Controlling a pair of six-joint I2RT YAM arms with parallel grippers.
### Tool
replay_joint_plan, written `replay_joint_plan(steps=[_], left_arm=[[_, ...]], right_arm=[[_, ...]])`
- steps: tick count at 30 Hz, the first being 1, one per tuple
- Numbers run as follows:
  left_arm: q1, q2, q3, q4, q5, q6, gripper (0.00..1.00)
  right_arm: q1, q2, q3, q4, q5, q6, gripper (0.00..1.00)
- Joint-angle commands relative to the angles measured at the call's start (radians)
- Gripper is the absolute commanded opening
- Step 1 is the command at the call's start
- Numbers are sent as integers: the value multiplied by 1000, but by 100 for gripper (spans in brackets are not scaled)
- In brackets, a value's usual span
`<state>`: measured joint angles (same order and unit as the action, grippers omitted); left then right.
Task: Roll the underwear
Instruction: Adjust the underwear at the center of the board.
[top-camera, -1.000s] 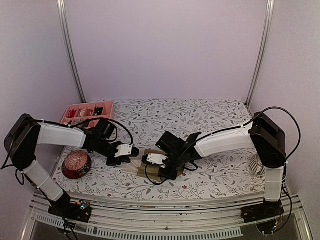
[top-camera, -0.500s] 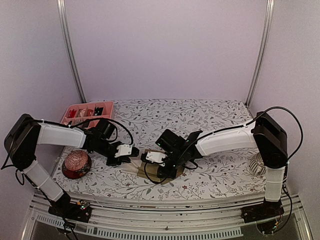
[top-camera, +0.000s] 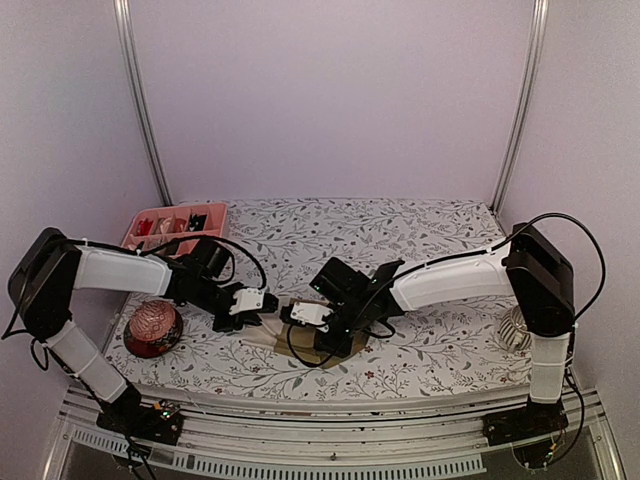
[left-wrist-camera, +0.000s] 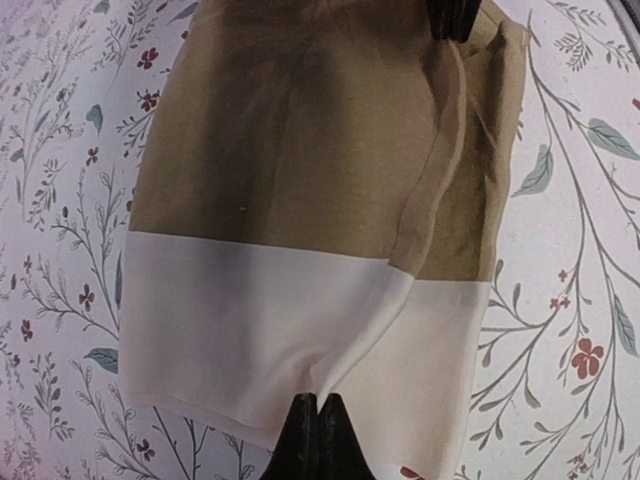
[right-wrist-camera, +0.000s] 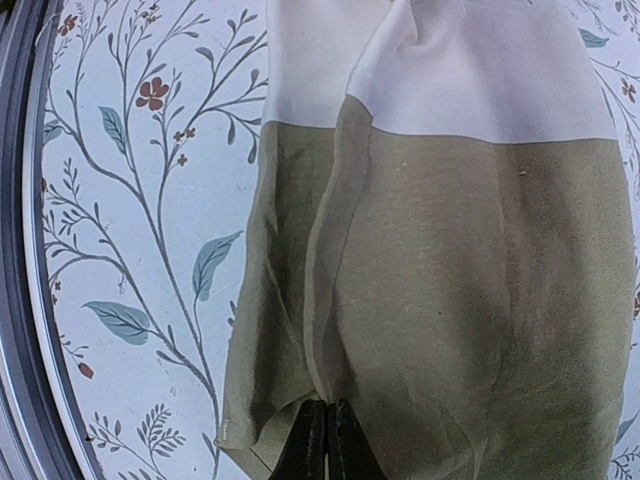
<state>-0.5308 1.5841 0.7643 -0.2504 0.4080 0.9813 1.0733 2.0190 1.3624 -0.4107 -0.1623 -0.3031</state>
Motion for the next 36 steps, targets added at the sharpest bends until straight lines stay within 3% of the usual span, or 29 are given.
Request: replay_joint_plan(steps=[1,13,36], left_arm=[[15,-37,13,-7,35,-11,0],[33,-87,5,-44,51,30,0],[45,-85,-35,-94,54,114,0]], right_arm=[[6,-38,11,-9,31,7,3],[18,-100,6,-19,4,0,2],[51,-44,22,-33,-82,-32,2]])
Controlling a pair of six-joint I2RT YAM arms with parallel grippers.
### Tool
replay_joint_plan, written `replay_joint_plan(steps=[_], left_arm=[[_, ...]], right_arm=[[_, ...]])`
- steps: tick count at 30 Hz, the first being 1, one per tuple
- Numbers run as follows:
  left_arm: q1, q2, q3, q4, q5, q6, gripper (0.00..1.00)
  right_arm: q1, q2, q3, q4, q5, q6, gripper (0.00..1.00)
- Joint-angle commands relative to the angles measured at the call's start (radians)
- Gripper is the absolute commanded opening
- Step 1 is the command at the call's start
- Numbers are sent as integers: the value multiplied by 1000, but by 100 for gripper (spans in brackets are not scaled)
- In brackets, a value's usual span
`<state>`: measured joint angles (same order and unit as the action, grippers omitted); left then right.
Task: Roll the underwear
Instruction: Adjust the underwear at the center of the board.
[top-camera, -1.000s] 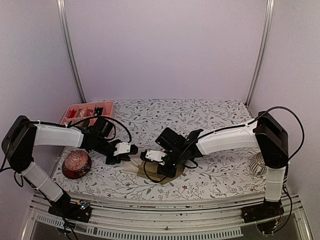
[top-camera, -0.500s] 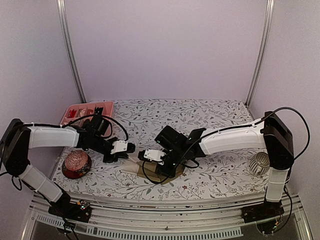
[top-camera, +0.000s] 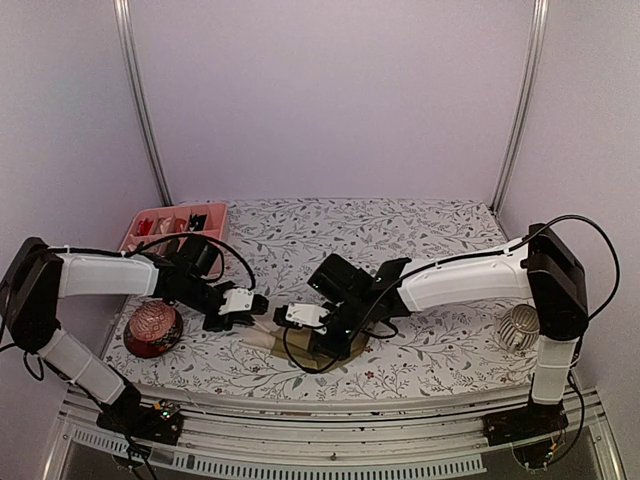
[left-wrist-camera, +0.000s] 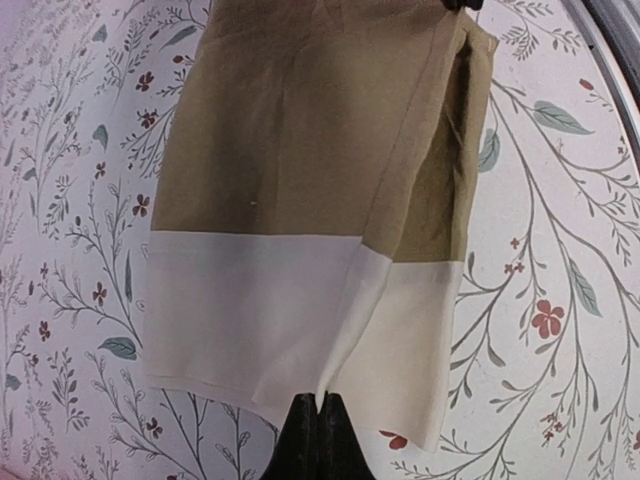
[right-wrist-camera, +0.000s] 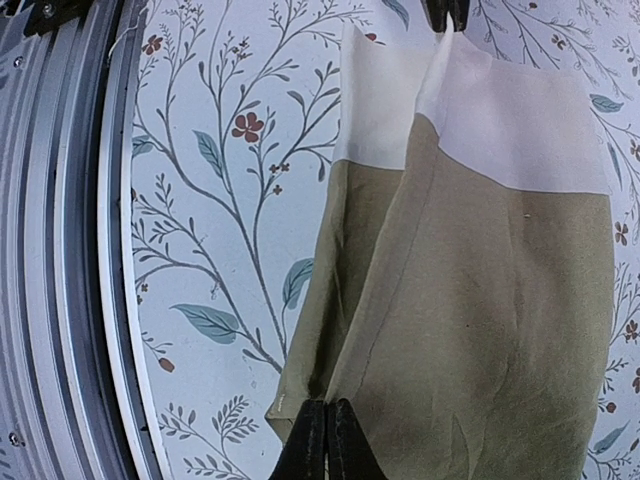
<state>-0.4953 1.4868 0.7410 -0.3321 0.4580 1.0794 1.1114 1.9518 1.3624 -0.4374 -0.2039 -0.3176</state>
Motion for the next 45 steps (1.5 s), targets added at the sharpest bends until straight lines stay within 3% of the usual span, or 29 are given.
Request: replay_joint_plan(steps=[1,15,17,19,21,24,28,32,39,45], left_arm=[[9,14,-12,-8,2,14,0],[10,57,-10,-26,-40,50,0],[10,63,-5,-53,-43,67,8],[11,65,-1,-83,-46,82,27],[10,58,2,-101,-48,91,48],[14,35,11,-124,-51,97,69],[45,2,44,-147,-28,98,89],[95,18,112,-182,45,81,96],[100,15,97,-161,105,91,93],[32,-92,-70,-44,44,134,98]], right_arm=[[14,29,25,-6,-41,-19,2],[24,81,42,-14,-101,-44,6],[25,86,46,-22,-111,-48,14],[25,85,46,-24,-108,-50,28],[24,68,37,-17,-105,-48,35],[25,12,4,8,-82,-41,40],[10,-76,-59,47,-22,-11,51],[-33,-149,-139,111,16,53,55],[-67,-174,-256,182,74,103,49],[38,-166,-238,252,100,45,69]])
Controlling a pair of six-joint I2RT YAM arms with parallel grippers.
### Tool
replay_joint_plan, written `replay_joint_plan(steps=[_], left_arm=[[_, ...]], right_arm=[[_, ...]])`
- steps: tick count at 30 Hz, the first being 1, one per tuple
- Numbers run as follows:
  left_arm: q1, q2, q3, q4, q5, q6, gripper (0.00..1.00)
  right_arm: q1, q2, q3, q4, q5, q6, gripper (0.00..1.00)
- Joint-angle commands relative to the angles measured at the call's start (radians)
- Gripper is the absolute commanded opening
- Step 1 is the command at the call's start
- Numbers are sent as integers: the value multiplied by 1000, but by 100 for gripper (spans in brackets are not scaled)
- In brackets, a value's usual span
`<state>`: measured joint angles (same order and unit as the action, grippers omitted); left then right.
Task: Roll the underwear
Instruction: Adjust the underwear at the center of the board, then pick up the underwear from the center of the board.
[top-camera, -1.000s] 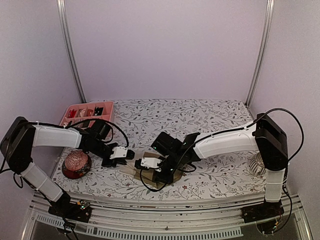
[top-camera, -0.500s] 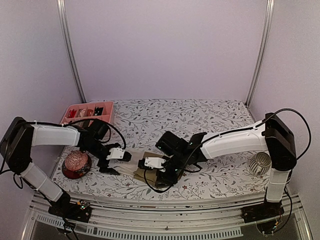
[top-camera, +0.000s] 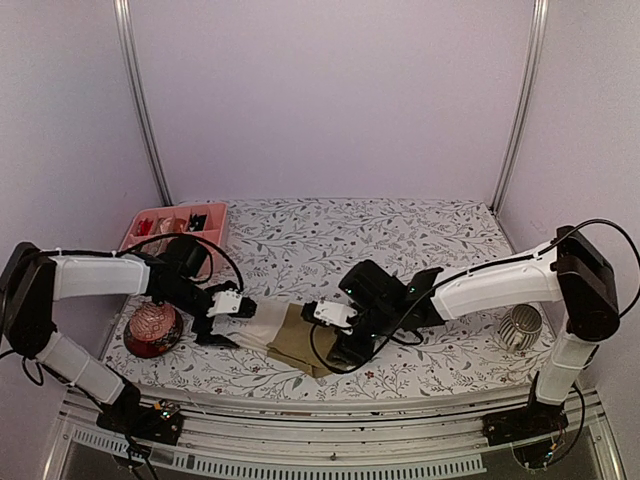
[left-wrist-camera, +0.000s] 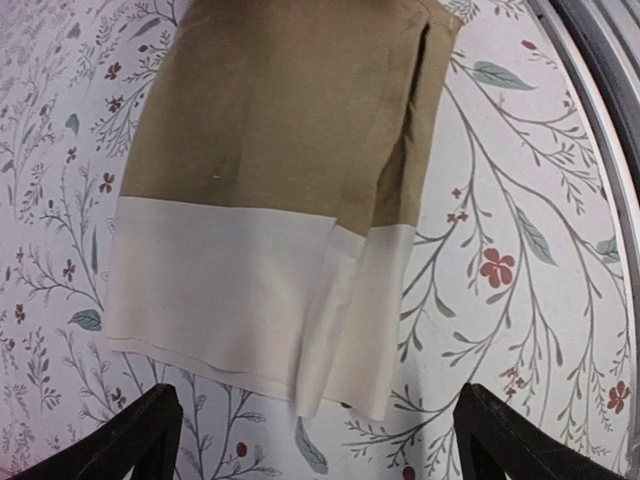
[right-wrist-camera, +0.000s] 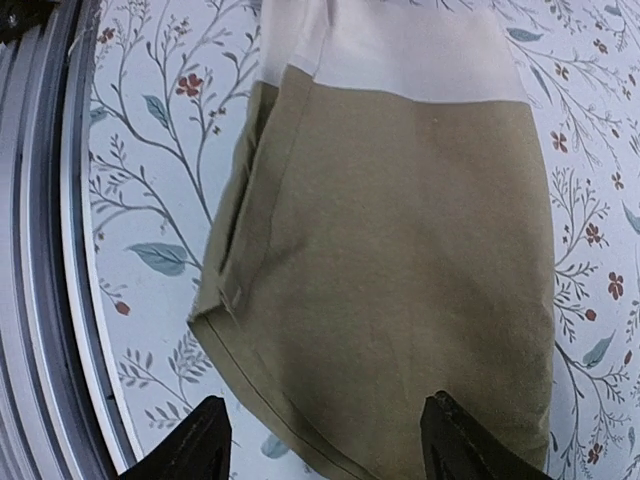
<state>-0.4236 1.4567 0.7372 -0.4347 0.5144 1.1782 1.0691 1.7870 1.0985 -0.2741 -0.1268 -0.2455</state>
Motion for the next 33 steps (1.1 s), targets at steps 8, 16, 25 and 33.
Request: replay_joint_plan(steps=[8,16,25,33], left_arm=[[-102,-71,-182,217,-119,45,97],[-114,-47,-229,346,-151,37,92],[-125,4,-244,383,-195,45,74],[-151,24,-235,364,-204,49,49]], right_arm=[[134,132,103,68,96,-52,78],[148,228,156,63,152,-58,78],[157,235,153,59,157,-58,52],[161,220,144,67,173,-46,25]])
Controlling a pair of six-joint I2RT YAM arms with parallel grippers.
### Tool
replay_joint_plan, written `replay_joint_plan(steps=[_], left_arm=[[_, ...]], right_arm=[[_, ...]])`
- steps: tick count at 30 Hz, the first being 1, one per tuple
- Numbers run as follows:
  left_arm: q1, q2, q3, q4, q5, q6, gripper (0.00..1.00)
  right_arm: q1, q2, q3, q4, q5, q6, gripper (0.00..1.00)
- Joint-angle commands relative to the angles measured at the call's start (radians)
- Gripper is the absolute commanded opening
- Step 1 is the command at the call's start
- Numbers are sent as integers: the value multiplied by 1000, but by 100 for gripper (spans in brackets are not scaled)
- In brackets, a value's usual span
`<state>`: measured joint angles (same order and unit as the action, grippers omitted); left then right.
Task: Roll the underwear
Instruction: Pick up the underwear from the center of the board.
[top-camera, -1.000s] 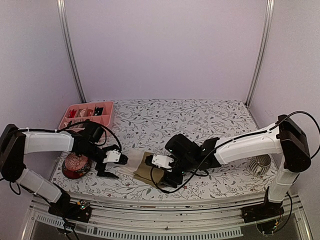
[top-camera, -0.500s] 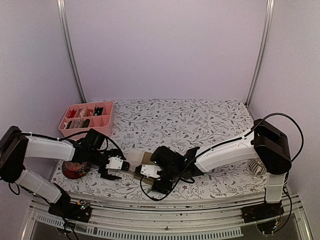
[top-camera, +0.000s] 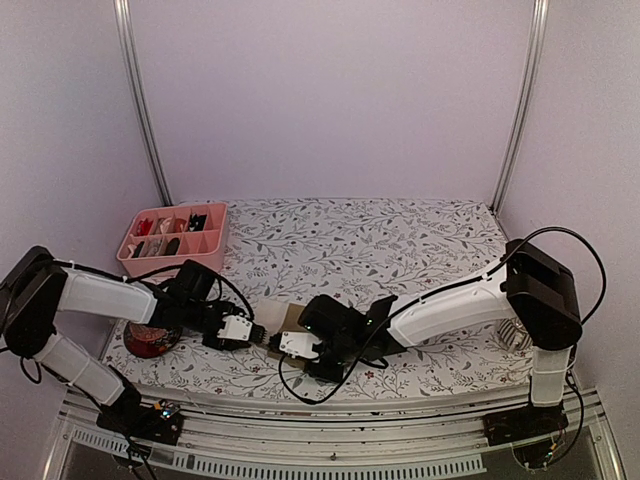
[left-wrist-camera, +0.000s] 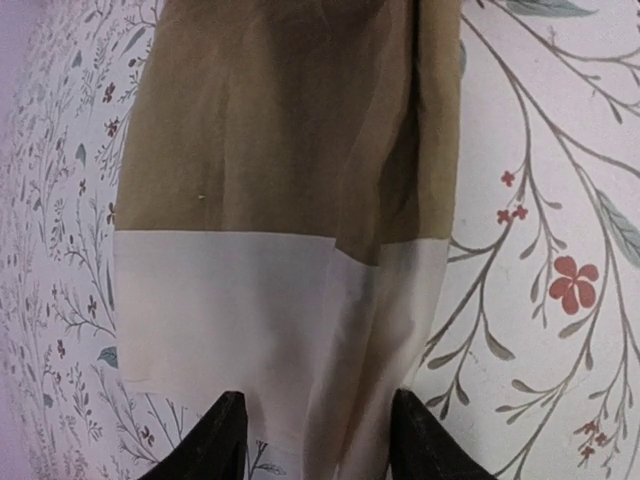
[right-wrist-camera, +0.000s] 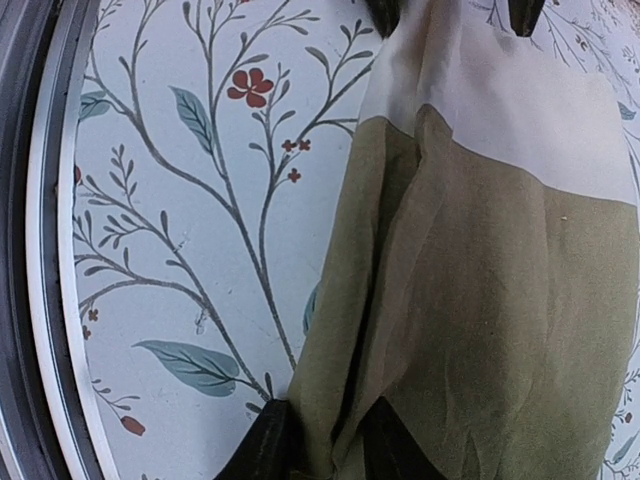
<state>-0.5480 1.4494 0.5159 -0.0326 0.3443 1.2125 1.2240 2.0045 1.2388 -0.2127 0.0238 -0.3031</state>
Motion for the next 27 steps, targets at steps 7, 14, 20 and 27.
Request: replay_joint_plan(steps=[7,14,20,27], left_arm=[[-46,22,-10,-63,-55,3,0],[-40,-40,11,-176,-27,-5,0],[-38,-69,45,-301,18,5,0],[-14,-62,105,-346,41,-4,0]], right_arm=[[6,-44,-33,27,29,22,8],[6,-109,-70,-3,-21,42,4],[6,-136,-55,-69,-109,61,3],[-6,-89,50,-183,-91,74,4]])
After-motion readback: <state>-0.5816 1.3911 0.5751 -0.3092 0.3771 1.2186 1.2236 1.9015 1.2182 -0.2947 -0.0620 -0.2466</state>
